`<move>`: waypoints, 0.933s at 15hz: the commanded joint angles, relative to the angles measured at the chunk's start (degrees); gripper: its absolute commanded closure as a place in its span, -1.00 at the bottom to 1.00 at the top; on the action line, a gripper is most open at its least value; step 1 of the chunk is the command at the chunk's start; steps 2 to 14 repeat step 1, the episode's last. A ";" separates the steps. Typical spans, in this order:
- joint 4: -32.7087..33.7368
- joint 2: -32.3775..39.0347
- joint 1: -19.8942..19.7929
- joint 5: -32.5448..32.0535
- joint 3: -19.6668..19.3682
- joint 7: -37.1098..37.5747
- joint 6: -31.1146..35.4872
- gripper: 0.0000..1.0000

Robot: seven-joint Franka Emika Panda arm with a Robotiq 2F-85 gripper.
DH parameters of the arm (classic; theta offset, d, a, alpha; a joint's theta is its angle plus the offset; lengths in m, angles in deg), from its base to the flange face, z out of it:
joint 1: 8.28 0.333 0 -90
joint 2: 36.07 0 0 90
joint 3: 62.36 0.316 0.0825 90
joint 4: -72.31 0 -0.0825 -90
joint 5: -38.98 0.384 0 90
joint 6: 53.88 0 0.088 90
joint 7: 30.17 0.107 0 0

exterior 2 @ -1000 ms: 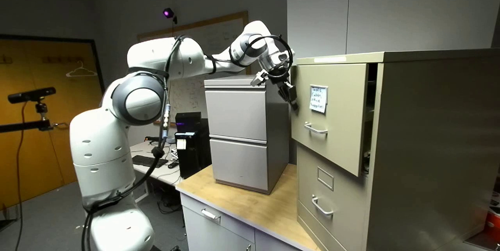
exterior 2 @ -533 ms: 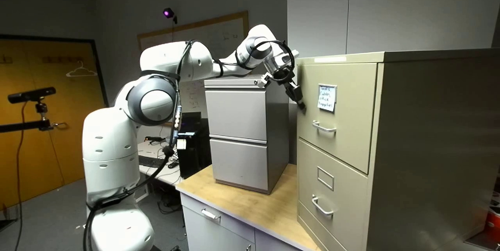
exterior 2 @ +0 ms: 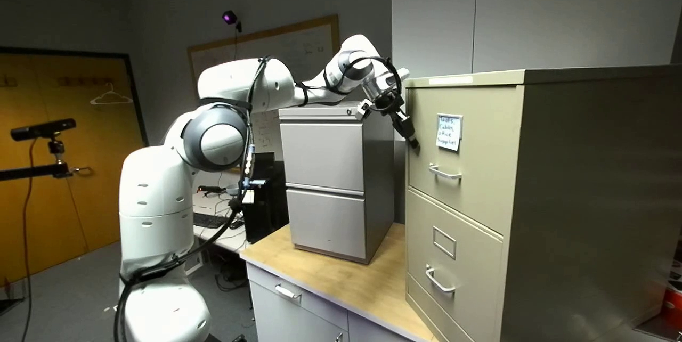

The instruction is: Close the drawer

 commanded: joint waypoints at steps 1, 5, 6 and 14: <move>4.81 6.18 -1.03 0.20 -0.42 -2.96 5.23 1.00; 4.81 6.18 -1.03 0.20 -0.42 -2.96 5.23 1.00; 4.81 6.18 -1.03 0.20 -0.42 -2.96 5.23 1.00; 4.81 6.18 -1.03 0.20 -0.42 -2.96 5.23 1.00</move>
